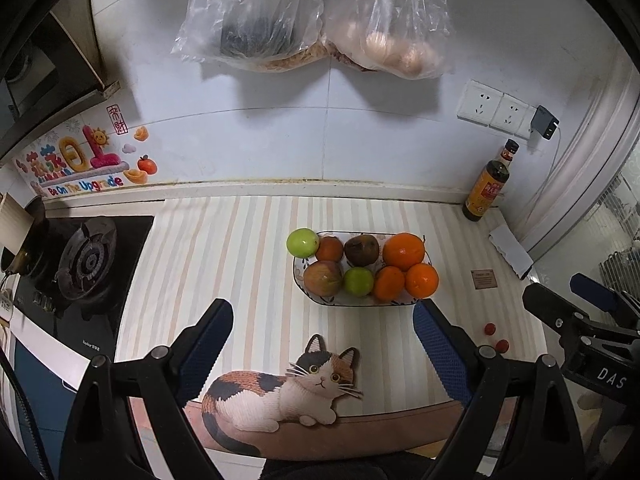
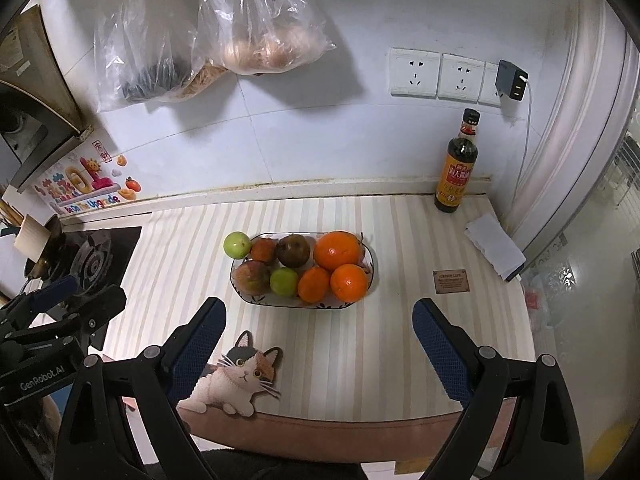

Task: Organize fruits
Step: 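Lift both open tools away from the plate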

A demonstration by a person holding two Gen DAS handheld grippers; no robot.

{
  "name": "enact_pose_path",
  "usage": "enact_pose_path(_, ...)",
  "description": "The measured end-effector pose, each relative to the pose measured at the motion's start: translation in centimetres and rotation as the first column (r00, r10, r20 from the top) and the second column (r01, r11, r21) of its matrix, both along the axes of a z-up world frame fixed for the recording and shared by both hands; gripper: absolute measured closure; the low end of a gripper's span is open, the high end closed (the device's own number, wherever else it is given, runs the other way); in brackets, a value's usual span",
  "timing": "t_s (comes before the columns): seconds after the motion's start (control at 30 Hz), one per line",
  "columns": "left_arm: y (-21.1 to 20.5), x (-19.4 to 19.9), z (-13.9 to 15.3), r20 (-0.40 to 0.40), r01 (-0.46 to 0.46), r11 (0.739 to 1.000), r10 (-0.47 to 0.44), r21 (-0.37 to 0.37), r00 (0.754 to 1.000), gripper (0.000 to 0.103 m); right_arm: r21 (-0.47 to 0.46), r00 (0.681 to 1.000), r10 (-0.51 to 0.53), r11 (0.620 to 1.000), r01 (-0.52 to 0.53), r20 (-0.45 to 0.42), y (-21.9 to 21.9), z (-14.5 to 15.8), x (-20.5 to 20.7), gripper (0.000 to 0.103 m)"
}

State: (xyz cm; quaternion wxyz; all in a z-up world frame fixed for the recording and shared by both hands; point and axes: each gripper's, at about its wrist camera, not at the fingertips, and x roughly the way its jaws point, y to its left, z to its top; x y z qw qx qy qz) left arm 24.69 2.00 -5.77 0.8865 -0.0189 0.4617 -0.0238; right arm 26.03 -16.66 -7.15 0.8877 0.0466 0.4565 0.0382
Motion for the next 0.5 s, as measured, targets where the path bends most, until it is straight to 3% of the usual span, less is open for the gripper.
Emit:
enact_pose_path(0.23, -0.3, 0.2, -0.2, -0.004, 0.005, 1.0, -0.005, 0.007, 1.0, 0.011, 0.022, 1.0, -0.011, 1.0, 0.012, -0.005, -0.4, -0.3, 0.2, 0.007)
enact_pose_path(0.3, -0.6, 0.5, -0.6, -0.019, 0.02, 1.0, -0.02, 0.015, 1.0, 0.001, 0.032, 1.0, -0.021, 0.999, 0.021, -0.01, -0.9, -0.8, 0.4, 0.007)
enact_pose_path(0.5, -2.7, 1.9, -1.9, -0.023, 0.052, 0.997, -0.051, 0.056, 0.998, 0.0, 0.103, 0.997, -0.059, 0.993, 0.064, -0.055, -3.9, -3.5, 1.5, 0.006)
